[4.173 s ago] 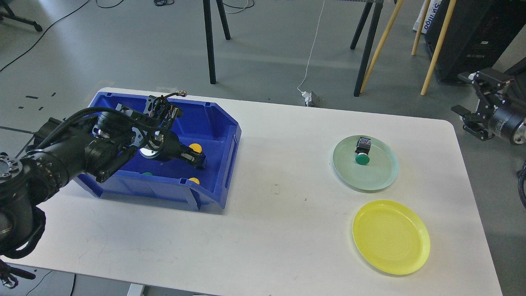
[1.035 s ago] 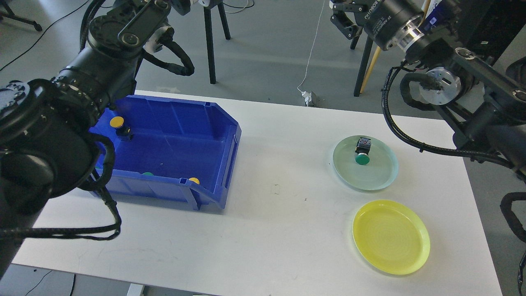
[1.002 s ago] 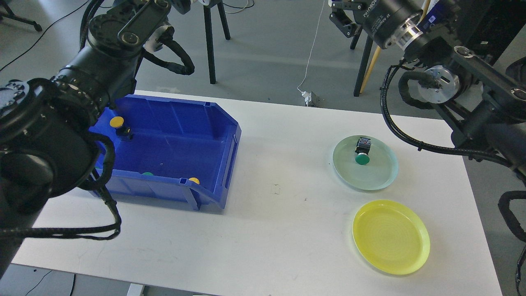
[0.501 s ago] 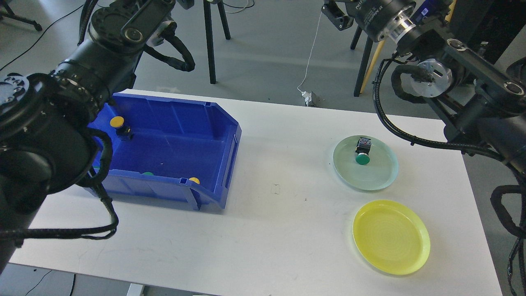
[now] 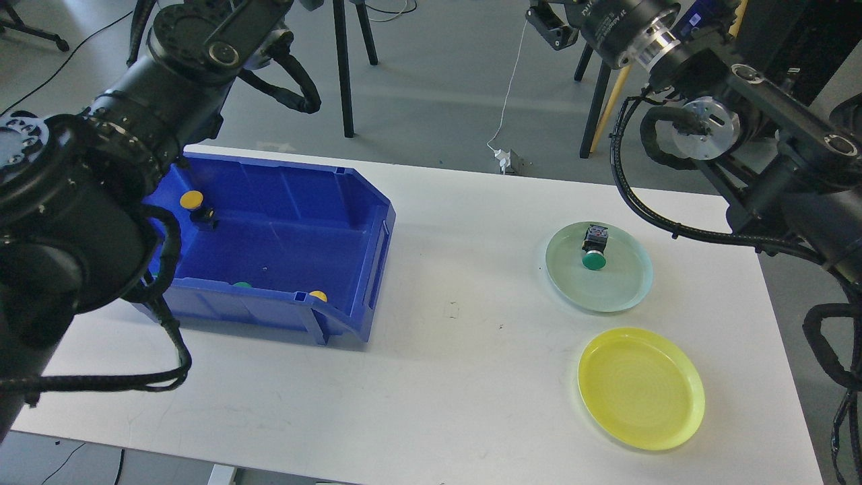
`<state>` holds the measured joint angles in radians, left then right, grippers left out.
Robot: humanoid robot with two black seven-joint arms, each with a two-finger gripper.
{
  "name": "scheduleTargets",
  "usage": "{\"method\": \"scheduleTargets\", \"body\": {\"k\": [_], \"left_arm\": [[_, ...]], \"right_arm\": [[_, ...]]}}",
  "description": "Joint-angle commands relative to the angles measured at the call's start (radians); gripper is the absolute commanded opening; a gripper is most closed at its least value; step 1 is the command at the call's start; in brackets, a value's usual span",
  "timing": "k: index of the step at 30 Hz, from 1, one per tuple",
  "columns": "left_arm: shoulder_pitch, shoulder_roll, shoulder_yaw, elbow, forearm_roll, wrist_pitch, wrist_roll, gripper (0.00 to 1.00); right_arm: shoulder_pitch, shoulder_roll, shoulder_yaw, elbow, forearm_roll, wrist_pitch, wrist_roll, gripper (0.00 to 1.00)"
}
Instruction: Pass button and place on color plate
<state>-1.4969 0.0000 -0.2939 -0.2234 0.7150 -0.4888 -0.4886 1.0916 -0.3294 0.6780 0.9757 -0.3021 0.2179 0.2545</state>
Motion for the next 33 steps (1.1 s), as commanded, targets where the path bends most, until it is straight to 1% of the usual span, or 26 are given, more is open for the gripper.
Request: {"method": "scheduleTargets", "body": {"k": [1,11,13,16,17,19,21,23,26,28,33], "left_arm": [[0.0,0.0,0.006,-0.03,0.001,0.0,0.0,0.25],[-0.013,0.0,0.01,-0.048,0.003,0.0,0.0,0.25],[-0.011,0.0,0.024,-0.048,0.001,0.0,0.0,0.25],[-0.011,0.0,0.029,-0.05,0.001,0.0,0.0,0.25],[-0.011,0.0,0.029,-0.05,0.001,0.0,0.0,0.25],[-0.011,0.0,0.029,-0.05,0.001,0.0,0.0,0.25],[-0.011,0.0,0.029,-0.048,0.001,0.0,0.0,0.25],[-0.011,0.0,0.029,-0.05,0.001,0.0,0.0,0.25],[-0.011,0.0,0.029,-0.048,0.001,0.0,0.0,0.25],[-0.013,0.0,0.027,-0.048,0.0,0.0,0.0,0.25],[-0.011,0.0,0.027,-0.048,-0.008,0.0,0.0,0.25]], "right_arm": [[0.001,0.0,0.002,0.0,0.0,0.0,0.0,0.87],[0.002,0.0,0.012,0.001,0.0,0.0,0.0,0.86],[0.004,0.0,0.012,0.003,0.0,0.001,0.002,0.84],[0.008,0.0,0.012,0.003,0.0,0.004,0.017,0.77],[0.008,0.0,0.012,0.003,0.0,0.004,0.017,0.76],[0.013,0.0,0.012,0.005,0.0,0.006,0.017,0.69],[0.016,0.0,0.011,0.005,-0.002,0.006,0.017,0.68],[0.016,-0.002,0.011,0.005,-0.002,0.006,0.017,0.62],[0.016,-0.005,0.009,0.005,-0.002,0.006,0.017,0.61],[0.016,-0.007,0.006,0.005,-0.003,0.006,0.017,0.57],[0.014,-0.011,0.005,0.005,-0.003,0.006,0.015,0.53]]}}
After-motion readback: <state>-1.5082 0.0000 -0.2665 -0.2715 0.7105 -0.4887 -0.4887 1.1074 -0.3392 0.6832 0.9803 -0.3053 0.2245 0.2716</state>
